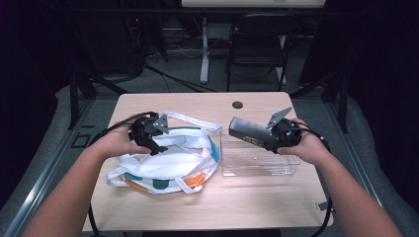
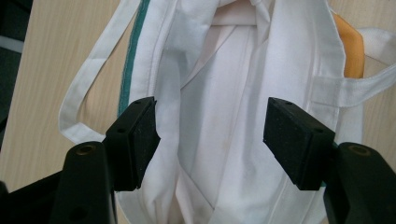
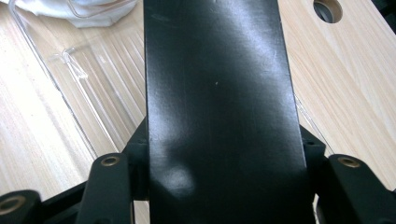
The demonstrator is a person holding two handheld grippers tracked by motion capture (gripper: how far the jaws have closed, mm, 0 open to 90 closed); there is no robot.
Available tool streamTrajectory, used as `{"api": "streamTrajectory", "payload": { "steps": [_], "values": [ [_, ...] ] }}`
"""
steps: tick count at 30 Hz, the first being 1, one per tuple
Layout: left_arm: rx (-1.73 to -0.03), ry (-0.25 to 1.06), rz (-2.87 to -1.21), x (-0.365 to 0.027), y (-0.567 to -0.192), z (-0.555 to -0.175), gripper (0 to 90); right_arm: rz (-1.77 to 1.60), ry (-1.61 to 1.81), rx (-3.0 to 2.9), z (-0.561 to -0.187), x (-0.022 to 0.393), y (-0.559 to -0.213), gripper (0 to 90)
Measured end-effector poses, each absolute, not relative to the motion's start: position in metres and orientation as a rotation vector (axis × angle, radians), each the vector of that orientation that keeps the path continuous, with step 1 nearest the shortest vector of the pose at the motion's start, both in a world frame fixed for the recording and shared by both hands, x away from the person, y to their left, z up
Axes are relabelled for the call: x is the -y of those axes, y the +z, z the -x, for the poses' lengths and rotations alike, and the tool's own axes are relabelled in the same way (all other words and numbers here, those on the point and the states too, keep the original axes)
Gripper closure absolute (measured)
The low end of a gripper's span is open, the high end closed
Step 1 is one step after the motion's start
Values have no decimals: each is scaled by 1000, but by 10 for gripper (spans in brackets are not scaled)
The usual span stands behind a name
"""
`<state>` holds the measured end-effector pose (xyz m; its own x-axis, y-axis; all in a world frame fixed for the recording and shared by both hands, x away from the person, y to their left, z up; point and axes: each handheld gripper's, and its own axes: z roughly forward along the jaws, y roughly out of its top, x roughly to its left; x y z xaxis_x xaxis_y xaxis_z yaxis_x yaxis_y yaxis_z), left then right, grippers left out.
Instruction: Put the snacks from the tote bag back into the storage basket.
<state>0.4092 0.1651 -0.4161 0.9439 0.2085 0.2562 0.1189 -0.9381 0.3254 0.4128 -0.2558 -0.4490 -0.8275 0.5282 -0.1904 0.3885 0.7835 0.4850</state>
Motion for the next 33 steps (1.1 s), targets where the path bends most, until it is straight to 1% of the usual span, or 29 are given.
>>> {"api": "streamTrajectory", "payload": {
  "steps": [13,25,33],
  "values": [
    [-278,393,-2796,-171,-426,-407,348,-710,615,-2679,-416,260,-460,418],
    [-359,342,-2784,-180,-439,-403,358,-680,600,-2709,-421,259,-472,418],
    [-407,334,-2784,-186,-449,-400,363,-641,584,-2743,-424,252,-482,418]
  ]
}}
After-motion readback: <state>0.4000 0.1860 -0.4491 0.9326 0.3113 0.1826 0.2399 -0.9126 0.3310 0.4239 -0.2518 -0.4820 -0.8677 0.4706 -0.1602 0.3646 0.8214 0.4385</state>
